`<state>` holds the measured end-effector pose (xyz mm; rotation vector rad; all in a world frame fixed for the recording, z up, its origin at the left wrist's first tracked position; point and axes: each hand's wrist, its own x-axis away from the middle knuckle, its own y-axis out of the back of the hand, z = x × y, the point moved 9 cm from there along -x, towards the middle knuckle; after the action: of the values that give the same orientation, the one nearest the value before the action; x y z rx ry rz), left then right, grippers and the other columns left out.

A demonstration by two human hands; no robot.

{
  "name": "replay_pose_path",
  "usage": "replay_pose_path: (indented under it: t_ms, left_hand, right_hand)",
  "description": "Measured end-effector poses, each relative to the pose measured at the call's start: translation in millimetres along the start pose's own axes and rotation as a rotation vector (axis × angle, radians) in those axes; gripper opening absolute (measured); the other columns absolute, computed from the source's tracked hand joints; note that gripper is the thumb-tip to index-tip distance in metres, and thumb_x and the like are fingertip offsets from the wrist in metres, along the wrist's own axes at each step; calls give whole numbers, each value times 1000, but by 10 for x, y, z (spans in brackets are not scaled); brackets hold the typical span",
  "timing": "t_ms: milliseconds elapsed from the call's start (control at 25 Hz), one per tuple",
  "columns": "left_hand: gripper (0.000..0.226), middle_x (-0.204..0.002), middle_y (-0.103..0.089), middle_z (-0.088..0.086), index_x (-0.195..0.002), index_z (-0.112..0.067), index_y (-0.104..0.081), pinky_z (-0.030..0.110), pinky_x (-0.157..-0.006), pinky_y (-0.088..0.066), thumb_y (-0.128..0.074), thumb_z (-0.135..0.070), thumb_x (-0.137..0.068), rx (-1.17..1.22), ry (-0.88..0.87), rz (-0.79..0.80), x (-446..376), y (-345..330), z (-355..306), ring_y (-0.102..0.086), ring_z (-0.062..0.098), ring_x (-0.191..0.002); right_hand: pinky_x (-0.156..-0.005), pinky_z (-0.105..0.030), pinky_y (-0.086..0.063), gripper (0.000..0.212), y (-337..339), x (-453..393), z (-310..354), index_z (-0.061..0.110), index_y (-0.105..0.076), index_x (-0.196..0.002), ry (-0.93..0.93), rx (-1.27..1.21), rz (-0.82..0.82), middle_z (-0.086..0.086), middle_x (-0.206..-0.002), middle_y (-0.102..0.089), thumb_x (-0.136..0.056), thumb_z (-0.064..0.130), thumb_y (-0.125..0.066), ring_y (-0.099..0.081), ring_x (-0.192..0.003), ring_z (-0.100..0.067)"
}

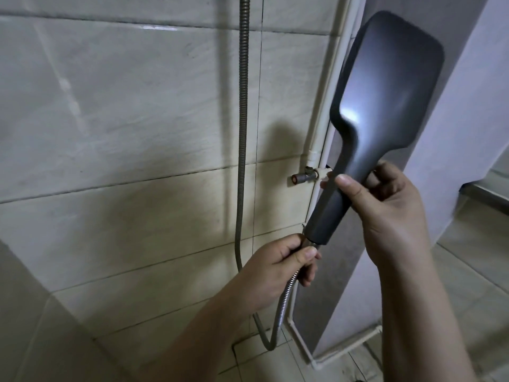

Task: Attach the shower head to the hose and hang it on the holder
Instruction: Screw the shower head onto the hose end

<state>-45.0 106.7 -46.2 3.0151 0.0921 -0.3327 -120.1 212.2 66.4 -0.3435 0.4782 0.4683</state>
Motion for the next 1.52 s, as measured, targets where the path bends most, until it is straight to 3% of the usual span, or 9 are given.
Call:
replay_pose_path:
  t_ms: [200, 320, 440, 600, 760, 880, 1120, 1280, 1520]
  left_hand:
    - [24, -69, -62, -7, -95, 2, -59, 32, -69, -51, -52, -21, -93, 16, -5, -32, 1, 32, 15, -60, 13, -67]
    - [24, -70, -62, -6, -96, 0, -60, 29, -70, -51, -48, -21, -95, 38, -15, -9, 6, 39, -39, -59, 12, -68]
    - [21, -68, -60, -5, -98, -3, -59, 24, -68, -49, -44, -18, -96, 106, -16, 9, -3, 47, -83, -58, 10, -66]
    - [18, -70, -61, -7, -97, -9, -60, 25, -71, -50, -46, -19, -95, 80, -36, 8, 14, 22, -99, -59, 10, -69]
    - [17, -71, -61, -7, -98, -8, -61, 27, -71, -50, -48, -18, -95, 32, -67, -30, 19, 71, -88, -59, 11, -70]
    - [19, -73, -61, -5, -97, -6, -60, 29, -73, -50, -50, -21, -94, 11, -51, -40, 6, 92, -54, -60, 12, -72]
    - [17, -75, -61, -5, -96, -15, -60, 30, -74, -50, -45, -22, -97, 2, -51, -22, -26, 75, -92, -60, 13, -74]
    - [20, -74, -62, -5, -98, -9, -60, 29, -73, -50, -45, -21, -95, 43, -38, -16, -9, 43, -67, -61, 13, -73]
    - [19, -75, -64, -1, -99, -10, -63, 35, -74, -51, -52, -25, -93, 80, -1, -50, -49, 44, 85, -62, 16, -74]
  right_hand:
    - [-62, -12, -48, 21, 20, 23, -11, 11, -53, -87, 58, 95, -109, 18, -59, -62, -80, 4, -72, -59, -60, 3]
    - [-78, -28, -57, 17, -53, 7, -85, 2, -51, -110, -19, -67, 22, 5, -84, -77, -93, 1, -50, -74, -83, -12]
    - [-90, -40, -55, 44, -133, -12, -133, 3, -43, -137, -121, -229, 210, -14, -122, -68, -94, -1, -38, -67, -112, -31]
    - [-89, -40, -56, 58, -118, 0, -157, 9, -46, -139, -112, -299, 221, -15, -116, -70, -84, 7, -64, -68, -105, -30]
    - [-90, -35, -56, 102, -70, -29, -200, -2, -44, -132, -135, -226, 82, -6, -97, -68, -48, 29, -93, -68, -92, -19]
    - [-90, -35, -51, 74, -170, 46, -105, 14, -52, -128, -75, -72, 168, 0, -95, -69, -67, 44, -81, -66, -95, -19]
    - [-104, -45, -47, 53, -299, 46, -78, 24, -31, -146, -142, -228, 325, -21, -125, -61, -93, 23, -33, -60, -120, -38]
    - [-106, -43, -45, 31, -294, 58, -63, 26, -60, -121, -181, -198, 385, -20, -133, -60, -96, 20, -44, -59, -123, -32]
    - [-70, -25, -60, 40, -113, -31, 14, 11, -55, -103, -69, 151, 28, -4, -84, -72, -70, 27, -70, -75, -76, -13]
